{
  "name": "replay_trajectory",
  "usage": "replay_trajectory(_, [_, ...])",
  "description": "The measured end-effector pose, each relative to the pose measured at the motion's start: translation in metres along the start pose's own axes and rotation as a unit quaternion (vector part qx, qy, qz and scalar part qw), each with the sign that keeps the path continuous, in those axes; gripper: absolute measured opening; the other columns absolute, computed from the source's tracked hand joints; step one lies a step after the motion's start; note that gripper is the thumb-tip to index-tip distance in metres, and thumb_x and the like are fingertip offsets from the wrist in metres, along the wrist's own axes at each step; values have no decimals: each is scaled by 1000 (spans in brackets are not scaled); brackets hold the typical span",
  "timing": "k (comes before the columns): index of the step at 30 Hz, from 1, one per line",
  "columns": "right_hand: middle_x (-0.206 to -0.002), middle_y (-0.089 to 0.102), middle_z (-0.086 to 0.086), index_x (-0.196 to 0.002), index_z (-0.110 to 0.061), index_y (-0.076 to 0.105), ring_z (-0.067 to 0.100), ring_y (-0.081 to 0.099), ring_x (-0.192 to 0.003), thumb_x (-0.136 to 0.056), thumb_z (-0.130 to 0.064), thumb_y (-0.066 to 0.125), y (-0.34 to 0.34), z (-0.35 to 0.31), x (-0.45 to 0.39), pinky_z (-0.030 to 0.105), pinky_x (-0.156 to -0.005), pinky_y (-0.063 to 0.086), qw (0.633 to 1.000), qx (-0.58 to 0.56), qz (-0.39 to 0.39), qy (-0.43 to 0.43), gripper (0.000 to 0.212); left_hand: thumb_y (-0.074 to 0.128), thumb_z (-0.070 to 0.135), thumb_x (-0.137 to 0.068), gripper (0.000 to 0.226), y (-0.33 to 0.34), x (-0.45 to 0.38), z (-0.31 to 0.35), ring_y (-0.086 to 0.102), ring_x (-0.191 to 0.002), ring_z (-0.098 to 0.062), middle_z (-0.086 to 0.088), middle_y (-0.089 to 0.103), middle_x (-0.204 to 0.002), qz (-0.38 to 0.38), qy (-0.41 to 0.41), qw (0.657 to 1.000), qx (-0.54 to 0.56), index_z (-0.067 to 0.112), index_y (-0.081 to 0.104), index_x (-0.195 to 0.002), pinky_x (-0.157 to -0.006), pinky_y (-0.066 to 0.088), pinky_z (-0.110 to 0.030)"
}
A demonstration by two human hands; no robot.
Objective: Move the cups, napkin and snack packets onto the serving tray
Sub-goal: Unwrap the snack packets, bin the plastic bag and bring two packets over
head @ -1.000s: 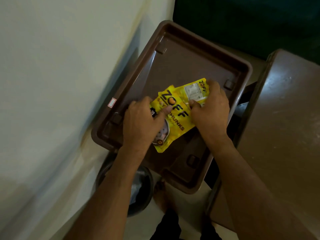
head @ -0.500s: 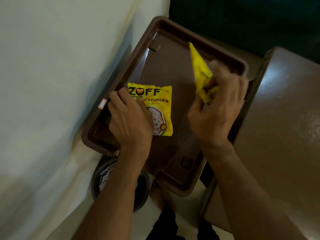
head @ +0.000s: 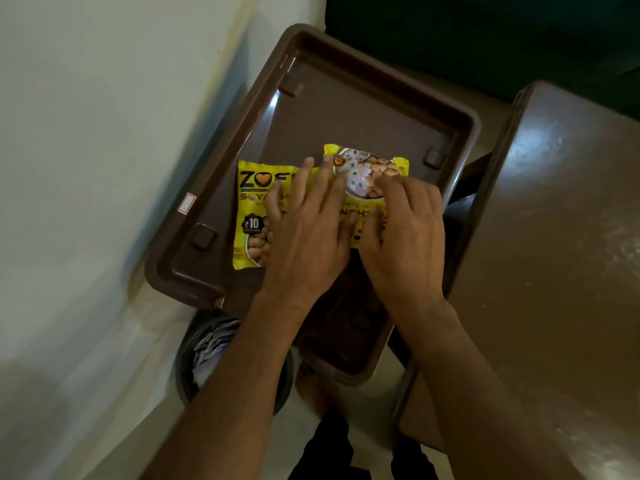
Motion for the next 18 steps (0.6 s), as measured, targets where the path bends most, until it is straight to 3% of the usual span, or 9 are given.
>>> replay_trajectory(3, [-155,43,20,-150,-8,45,35,43,-141,-104,-27,53,20,7,-8,45,-118,39,990,96,-99,14,50,40,46,-104,68,12,6,0,9,-164,-27,-3,16,-176,-34,1,999,-42,20,24,-165,-125,12,-63])
replay_trajectory(6, [-159,36,21,-152,-13,45,39,35,-146,-95,-24,65,24,10,-18,49,-120,36,986,97,-132,9,62,45,49,-99,64,4,8,0,21,-160,-29,-5,35,-169,-4,-19,999,-42,19,44,-156,-122,17,-64])
replay_trajectory(9, [-153,37,22,-154,-23,43,40,39,-137,-94,-17,61,15,6,-29,52,-108,44,985,147,-86,7,62,51,47,-98,48,-9,11,2,42,-146,-29,-3,61,-149,62,-29,997,-41,20,67,-135,-112,24,-58])
replay_trajectory(12, [-139,45,19,-152,-18,42,33,55,-115,-99,-18,59,6,1,-36,42,-85,51,983,174,-34,39,56,56,41,-97,36,-18,14,6,52,-133,-27,2,74,-127,104,-28,994,-23,19,76,-117,-108,25,-53])
replay_trajectory(15, [-137,48,19,-141,-12,48,29,68,-91,-96,-20,67,5,8,-32,28,-54,38,985,139,-33,98,50,62,32,-93,23,-22,16,3,55,-125,-26,4,77,-105,119,-28,993,6,17,75,-105,-106,26,-50])
replay_trajectory(18, [-138,48,17,-140,-9,50,27,65,-103,-96,-21,66,9,6,-27,26,-70,42,994,71,-38,76,47,64,29,-90,26,-17,20,6,54,-130,-25,5,77,-105,90,-15,996,23,18,72,-112,-106,27,-49])
Point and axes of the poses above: each hand's wrist, its own x-axis away from the middle knuckle, its own y-axis out of the palm, z = x × y, the point moved 8 cm from there along -x, towards the middle knuckle
